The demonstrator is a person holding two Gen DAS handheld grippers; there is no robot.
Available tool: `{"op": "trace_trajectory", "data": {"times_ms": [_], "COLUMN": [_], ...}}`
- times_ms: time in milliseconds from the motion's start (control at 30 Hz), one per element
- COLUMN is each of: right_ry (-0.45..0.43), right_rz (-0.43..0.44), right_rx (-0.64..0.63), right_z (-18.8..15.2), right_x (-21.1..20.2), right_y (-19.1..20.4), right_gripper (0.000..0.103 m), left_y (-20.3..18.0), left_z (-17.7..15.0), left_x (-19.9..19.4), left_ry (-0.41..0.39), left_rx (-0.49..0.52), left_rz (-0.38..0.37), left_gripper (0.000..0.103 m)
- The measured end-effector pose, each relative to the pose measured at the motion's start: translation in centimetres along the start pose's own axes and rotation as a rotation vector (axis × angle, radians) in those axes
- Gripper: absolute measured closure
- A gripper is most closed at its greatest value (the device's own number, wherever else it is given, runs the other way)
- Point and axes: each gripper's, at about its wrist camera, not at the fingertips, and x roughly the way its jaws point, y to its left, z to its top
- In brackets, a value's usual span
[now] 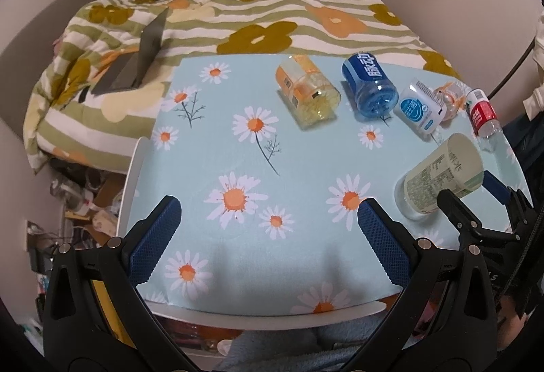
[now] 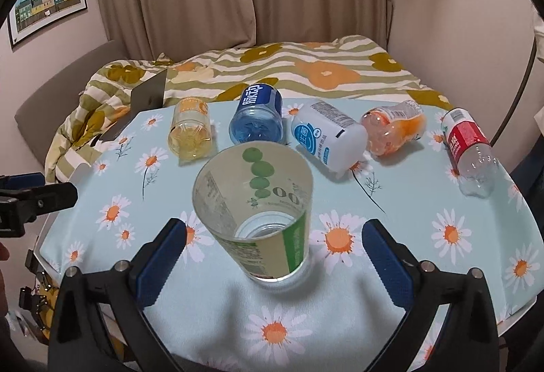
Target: Flip cup upright
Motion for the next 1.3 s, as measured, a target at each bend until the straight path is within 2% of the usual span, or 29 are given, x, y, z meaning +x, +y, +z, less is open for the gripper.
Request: {"op": "trace_trajectory", "data": {"times_ms": [233,367,600,967,1300], "right_ry": [0.06,0.079,0.128,0.199,0.196], "right_rz": [0.007,-0.01,-0.034,-0.075,-0.084], "right_rx": [0.007,0.001,0.005,0.015,0.015], "right_z": [3.0,5.4,8.0,6.0,5.0], "right_x": [-4.2,-7.3,-10.3,-10.8,-11.3], "right_y": [-1.9,-3.6,-6.3,-8.5,-8.3], "right_gripper": [0.0,0.0,0.0,0.0,0.0], "left_y": [-1.4,-3.0,-6.4,-8.2,-8.0], "left_z": [0.6,1.3,1.5,-1.1,-1.4], "left_x": [-3.4,-5.5,-8.0,-9.3,-9.7], "left_ry": [-0.006,-0.012,-0.002,0.031,0.018], "left_rx": [-0.027,-0.042,-0.04,-0.044,-0.035], "left_rz": [0.021,0.031,0.041,0.07,0.077], "left_gripper": [0.0,0.0,0.0,0.0,0.0]}}
